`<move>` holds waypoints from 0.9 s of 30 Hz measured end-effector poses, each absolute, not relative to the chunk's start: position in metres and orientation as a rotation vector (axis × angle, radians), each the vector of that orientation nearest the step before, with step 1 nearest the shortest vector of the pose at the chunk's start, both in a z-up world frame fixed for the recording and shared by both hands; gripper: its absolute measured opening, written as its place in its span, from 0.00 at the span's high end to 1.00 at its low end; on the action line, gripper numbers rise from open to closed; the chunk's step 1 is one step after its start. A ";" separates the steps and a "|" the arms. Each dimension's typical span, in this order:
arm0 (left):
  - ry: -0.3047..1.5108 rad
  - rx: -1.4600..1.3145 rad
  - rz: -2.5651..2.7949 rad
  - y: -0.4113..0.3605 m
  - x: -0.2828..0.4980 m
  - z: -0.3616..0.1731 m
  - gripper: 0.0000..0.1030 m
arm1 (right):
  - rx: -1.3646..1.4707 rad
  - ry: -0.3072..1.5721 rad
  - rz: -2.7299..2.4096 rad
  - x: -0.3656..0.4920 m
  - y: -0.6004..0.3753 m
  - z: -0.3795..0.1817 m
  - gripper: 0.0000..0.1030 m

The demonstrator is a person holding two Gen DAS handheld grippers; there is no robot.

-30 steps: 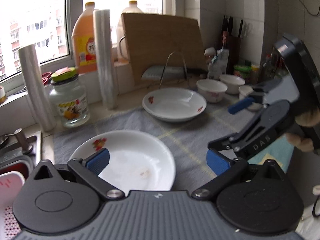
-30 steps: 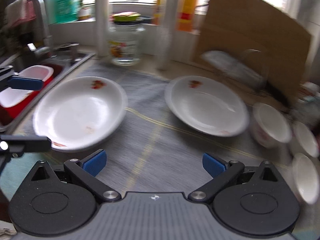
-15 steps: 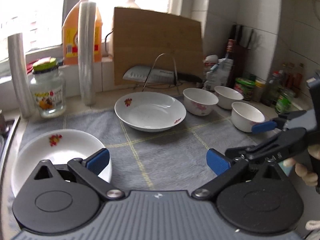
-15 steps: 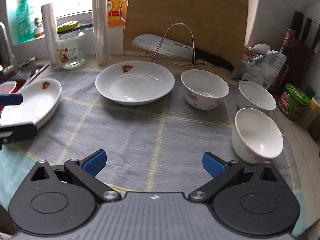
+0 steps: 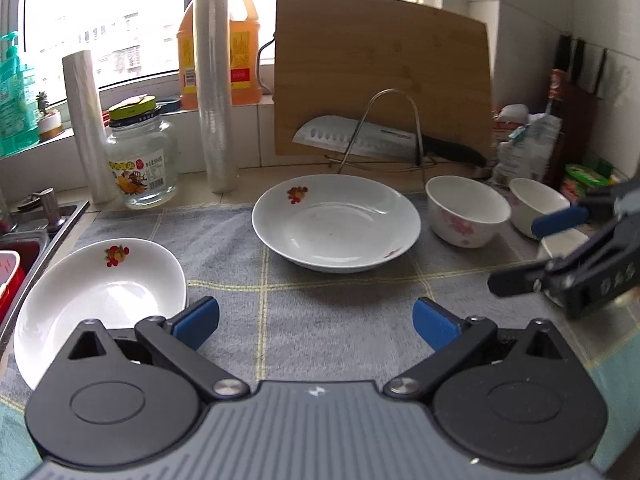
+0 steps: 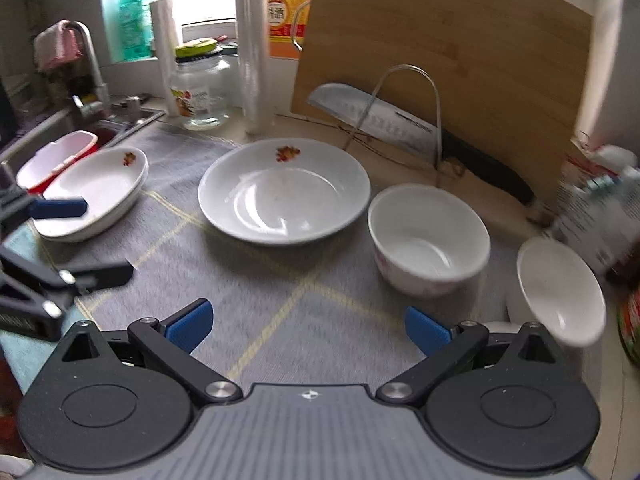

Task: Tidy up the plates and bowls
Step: 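Move both grippers to the fruit-decal plate by the cutting board, then grasp the plate rim with the right gripper while the left gripper grasps the opposite rim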

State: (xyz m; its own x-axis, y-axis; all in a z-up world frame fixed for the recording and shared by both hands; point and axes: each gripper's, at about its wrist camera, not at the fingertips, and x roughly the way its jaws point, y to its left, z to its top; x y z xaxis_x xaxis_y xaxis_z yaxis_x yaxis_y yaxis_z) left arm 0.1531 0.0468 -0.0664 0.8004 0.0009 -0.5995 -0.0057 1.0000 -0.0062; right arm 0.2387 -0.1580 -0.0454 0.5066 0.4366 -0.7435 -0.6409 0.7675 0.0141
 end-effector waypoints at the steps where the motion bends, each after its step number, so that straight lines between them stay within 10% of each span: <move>1: 0.649 -0.006 0.005 0.044 0.157 -0.068 0.01 | -0.270 0.815 0.688 0.246 -0.157 -0.043 0.00; 27: 0.803 0.037 -0.066 0.045 0.257 -0.125 0.01 | -0.374 1.003 0.822 0.415 -0.063 -0.065 0.00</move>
